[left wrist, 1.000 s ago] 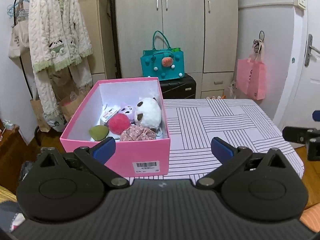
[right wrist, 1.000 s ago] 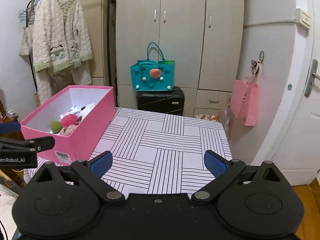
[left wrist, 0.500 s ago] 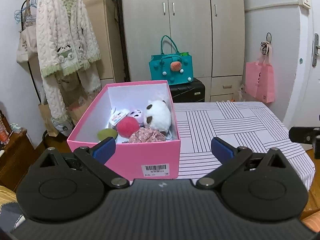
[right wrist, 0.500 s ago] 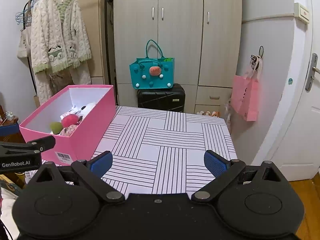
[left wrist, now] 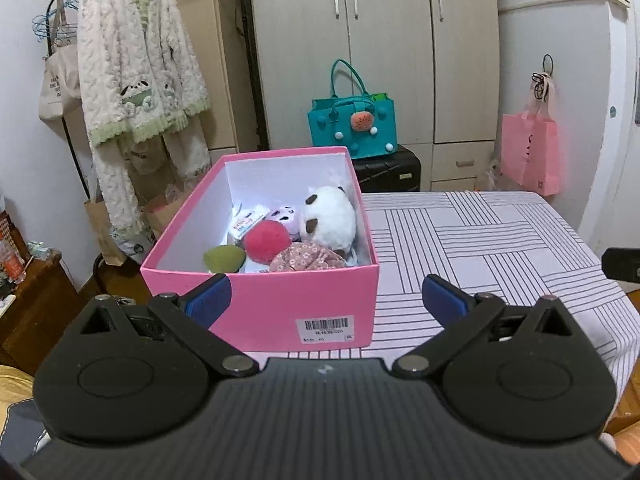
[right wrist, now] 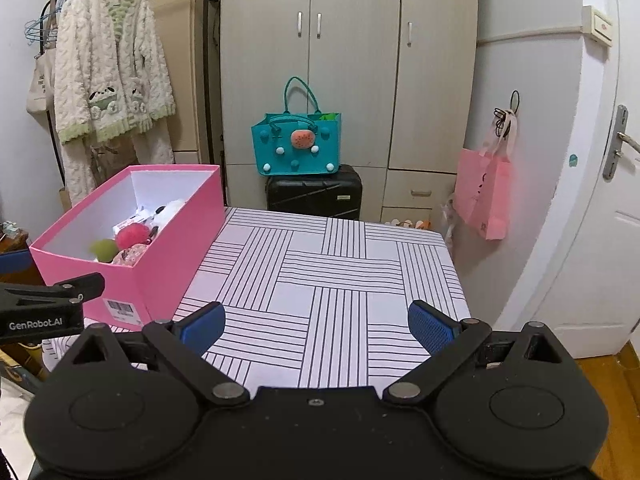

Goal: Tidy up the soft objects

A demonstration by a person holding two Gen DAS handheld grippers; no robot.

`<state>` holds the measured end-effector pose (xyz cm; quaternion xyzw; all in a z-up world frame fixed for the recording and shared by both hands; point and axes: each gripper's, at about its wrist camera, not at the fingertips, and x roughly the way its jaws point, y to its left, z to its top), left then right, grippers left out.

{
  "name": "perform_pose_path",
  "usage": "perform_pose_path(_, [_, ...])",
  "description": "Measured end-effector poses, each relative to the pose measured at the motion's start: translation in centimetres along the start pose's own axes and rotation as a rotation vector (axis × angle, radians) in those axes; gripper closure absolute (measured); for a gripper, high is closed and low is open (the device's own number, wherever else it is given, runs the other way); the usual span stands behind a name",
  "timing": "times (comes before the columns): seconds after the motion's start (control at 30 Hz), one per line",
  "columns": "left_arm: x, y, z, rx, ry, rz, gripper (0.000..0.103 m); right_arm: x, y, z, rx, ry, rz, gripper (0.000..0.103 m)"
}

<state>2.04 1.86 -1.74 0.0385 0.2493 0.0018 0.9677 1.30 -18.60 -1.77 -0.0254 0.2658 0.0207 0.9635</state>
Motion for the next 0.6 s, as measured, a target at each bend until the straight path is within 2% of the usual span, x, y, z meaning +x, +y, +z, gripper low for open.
perform_pose_path(0.6, [-1.3, -1.0, 0.1, 0.012, -0.010, -0.045, 0.000, -0.6, -0.6, -0.5, 0.002, -0.035, -0.019, 0.003])
